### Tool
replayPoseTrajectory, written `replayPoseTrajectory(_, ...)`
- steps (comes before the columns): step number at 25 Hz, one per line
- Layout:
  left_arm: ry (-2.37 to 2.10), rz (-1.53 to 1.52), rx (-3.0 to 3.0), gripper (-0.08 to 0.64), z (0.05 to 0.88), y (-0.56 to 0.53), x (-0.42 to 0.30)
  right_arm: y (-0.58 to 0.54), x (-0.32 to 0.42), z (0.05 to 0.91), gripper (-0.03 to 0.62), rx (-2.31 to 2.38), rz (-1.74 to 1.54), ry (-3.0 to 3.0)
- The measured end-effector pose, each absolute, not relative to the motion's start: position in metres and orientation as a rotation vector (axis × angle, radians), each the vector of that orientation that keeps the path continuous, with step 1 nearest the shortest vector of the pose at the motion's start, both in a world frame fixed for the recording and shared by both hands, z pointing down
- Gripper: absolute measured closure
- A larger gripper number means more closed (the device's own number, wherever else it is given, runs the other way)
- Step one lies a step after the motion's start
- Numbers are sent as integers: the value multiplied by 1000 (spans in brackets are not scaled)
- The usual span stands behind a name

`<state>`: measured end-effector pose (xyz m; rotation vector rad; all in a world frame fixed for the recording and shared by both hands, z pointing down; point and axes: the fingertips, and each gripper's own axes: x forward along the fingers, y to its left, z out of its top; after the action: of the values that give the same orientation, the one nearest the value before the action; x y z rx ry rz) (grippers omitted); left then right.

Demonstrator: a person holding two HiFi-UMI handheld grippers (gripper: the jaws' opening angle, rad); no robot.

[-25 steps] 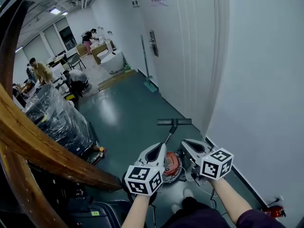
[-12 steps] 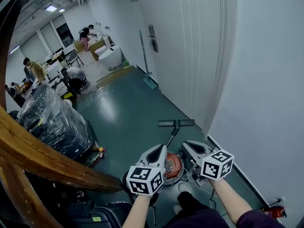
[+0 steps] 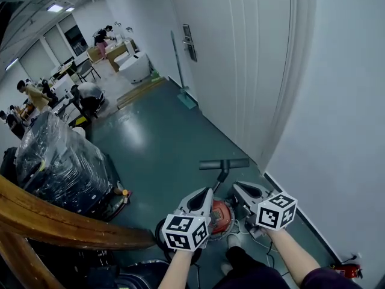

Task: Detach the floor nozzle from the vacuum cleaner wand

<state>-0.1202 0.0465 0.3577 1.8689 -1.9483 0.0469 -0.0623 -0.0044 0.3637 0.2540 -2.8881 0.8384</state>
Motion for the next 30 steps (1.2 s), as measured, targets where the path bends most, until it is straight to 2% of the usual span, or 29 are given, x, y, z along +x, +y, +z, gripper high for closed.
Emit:
replayPoseTrajectory(16, -1866, 117, 1788, 555, 414, -20, -148, -72, -85, 422, 575, 286, 992, -2788)
replayPoseTrajectory(30, -1734, 266, 1800, 555, 480, -46, -156, -86, -84, 490, 575, 408, 1148, -2702)
